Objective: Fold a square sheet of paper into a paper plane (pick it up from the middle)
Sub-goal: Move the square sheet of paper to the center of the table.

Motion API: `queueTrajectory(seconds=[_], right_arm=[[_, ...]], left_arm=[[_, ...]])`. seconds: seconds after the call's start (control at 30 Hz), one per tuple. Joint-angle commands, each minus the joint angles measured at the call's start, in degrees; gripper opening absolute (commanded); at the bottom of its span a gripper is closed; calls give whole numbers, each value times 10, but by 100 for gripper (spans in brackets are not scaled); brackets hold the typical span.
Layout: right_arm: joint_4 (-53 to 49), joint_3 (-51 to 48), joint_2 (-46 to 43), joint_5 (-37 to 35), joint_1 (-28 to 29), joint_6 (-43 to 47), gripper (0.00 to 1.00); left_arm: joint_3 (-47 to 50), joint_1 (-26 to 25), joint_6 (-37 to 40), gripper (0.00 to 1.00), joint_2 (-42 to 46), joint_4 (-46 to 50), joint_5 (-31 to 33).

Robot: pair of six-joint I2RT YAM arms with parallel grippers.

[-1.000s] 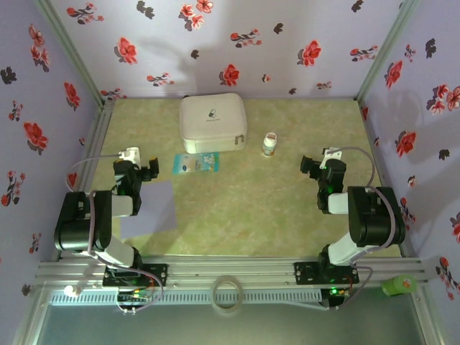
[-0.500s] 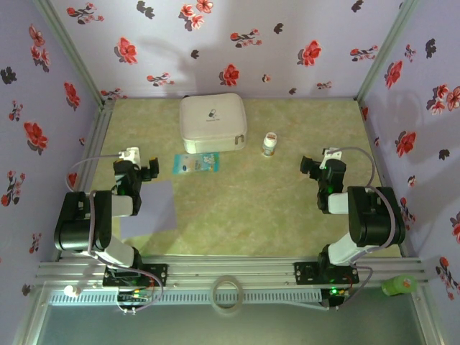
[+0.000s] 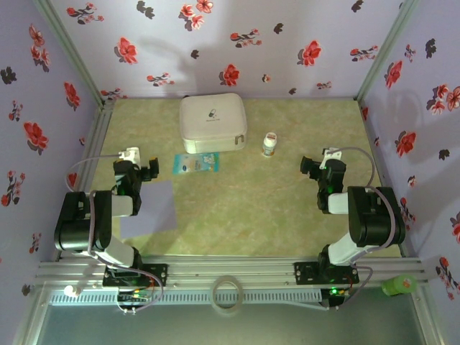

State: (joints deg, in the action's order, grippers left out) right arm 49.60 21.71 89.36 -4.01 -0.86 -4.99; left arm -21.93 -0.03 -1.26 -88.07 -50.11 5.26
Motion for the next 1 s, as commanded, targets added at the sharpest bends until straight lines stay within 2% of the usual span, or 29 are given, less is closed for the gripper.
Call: queueTrajectory(seconds=[0.0,0.17,0.3,0.37,0.47,0.57,0.67,0.73,0.8,0.87,0.97], right_arm=[[4,9,-1,7,1,3,99],[-5,8,-12,0,11,15,99],[2,-1,-29,0,15,21,99],[-52,14,-60,-8,14,12,99],[-200,61,-110,-34,13,-16,99],[-293,90,-149,-75,13,-49,99],[-421,137,-183,-118,13,-100,99],[-504,174,-199,-123,12,-165,99],[-588,212,-211,-78,6,-233,99],[-583,207,-218,53,-2,-253,99],[-528,190,-217,238,-2,-291,99]], left_arm=[[-2,-2,16,100,-2,-11,-9],[12,-7,20,100,5,-35,-7],[15,-3,4,100,65,10,14],[9,0,-2,100,101,58,14],[-12,4,-53,100,154,149,47],[-23,5,-114,100,216,210,71],[-23,6,-210,100,278,260,57],[-22,7,-234,100,311,291,23],[-22,11,-288,100,336,327,-3],[-26,15,-334,100,345,358,-63],[-56,13,-362,97,328,436,-154]])
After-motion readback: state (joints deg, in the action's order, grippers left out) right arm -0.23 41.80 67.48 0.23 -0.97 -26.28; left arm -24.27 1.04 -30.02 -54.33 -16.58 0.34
